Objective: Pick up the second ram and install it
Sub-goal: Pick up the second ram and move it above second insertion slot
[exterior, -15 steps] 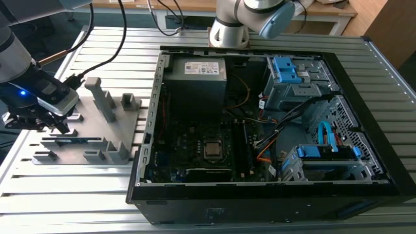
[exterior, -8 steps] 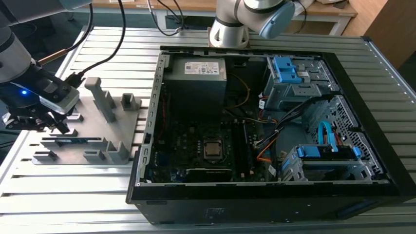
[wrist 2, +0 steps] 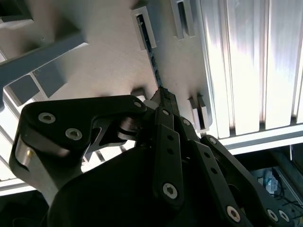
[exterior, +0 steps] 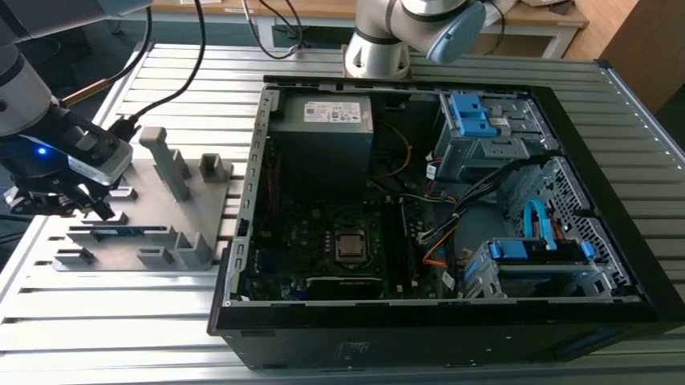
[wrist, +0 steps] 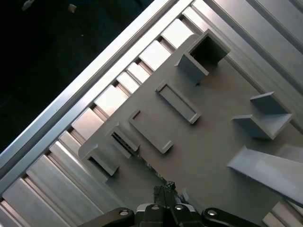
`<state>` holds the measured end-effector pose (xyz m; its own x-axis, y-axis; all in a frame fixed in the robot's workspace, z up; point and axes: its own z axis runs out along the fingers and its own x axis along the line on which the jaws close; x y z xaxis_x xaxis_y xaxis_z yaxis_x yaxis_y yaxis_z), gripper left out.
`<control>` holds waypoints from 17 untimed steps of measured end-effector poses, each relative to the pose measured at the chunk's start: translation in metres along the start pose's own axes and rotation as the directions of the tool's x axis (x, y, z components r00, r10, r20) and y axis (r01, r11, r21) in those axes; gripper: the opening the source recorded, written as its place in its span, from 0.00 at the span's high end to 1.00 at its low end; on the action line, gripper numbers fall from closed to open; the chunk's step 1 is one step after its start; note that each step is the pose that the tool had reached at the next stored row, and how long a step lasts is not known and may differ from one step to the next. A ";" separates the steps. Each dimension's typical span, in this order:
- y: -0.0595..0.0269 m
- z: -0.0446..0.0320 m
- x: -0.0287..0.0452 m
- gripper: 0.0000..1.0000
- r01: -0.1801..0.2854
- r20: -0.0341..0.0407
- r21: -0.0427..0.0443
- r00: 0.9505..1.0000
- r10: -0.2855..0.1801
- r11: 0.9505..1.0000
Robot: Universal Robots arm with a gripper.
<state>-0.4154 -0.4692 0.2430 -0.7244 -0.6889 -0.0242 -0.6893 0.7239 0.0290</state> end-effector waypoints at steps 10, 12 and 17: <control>0.0000 0.0000 0.0000 0.90 0.053 -0.001 -0.001 0.999 -0.053 0.999; 0.0000 0.0000 0.0000 0.90 0.063 -0.002 -0.002 0.998 -0.063 0.998; 0.0000 0.0000 0.0000 0.90 0.087 -0.002 -0.002 0.996 -0.087 0.996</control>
<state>-0.4154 -0.4692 0.2430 -0.6615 -0.7496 -0.0242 -0.7499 0.6609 0.0290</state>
